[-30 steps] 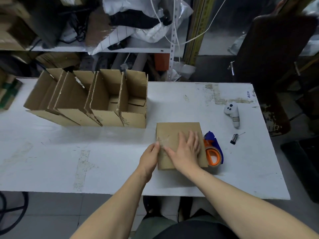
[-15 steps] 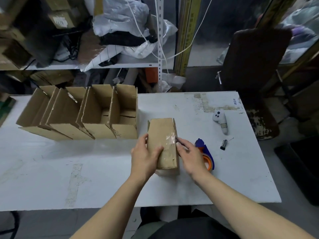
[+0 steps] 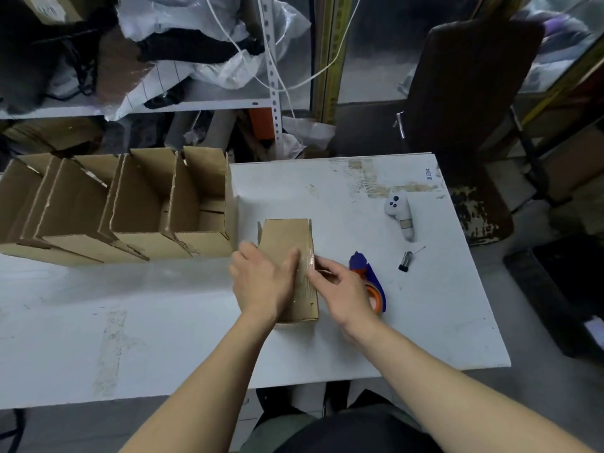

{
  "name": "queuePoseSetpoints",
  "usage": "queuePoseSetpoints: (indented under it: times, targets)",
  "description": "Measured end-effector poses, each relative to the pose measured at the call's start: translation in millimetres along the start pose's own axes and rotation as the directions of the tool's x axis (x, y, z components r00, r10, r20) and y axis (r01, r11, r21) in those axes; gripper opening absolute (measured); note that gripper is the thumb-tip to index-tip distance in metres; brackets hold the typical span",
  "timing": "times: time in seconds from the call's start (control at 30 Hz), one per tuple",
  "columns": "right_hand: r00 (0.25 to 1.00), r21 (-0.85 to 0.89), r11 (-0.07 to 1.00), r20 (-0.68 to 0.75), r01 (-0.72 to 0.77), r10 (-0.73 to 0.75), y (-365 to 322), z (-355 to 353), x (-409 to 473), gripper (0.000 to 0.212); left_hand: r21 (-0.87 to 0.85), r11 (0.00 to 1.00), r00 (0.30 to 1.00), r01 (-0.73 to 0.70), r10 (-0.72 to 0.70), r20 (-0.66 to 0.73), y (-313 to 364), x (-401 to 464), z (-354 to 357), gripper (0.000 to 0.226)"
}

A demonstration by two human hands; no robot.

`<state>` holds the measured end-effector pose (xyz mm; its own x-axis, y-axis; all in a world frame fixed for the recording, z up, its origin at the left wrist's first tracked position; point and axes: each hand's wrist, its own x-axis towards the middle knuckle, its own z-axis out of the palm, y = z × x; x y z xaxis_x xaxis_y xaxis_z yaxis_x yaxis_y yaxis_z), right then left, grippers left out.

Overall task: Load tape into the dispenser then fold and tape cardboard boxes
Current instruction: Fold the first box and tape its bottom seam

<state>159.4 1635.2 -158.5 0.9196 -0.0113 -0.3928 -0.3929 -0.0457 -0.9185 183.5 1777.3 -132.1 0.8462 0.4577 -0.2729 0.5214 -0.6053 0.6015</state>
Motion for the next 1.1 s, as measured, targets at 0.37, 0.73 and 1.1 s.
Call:
queuePoseSetpoints:
  times: [0.37, 0.73, 1.1]
  targets:
    - [0.968, -0.797, 0.601, -0.19, -0.054, -0.165, 51, -70, 28, 0.054, -0.028, 0.999, 1.0, 0.026, -0.027, -0.007, 0, -6, -5, 0.079]
    - [0.989, -0.559, 0.816, -0.086, -0.148, 0.12, 46, -108, 31, 0.037, 0.038, 0.971, 0.957, -0.236, 0.239, -0.162, 0, -42, -22, 0.058]
    - [0.806, -0.365, 0.719, 0.238, 0.591, -0.542, -40, -117, -29, 0.07, -0.596, 0.673, 0.807, 0.439, -0.004, 0.59, 56, -76, -56, 0.057]
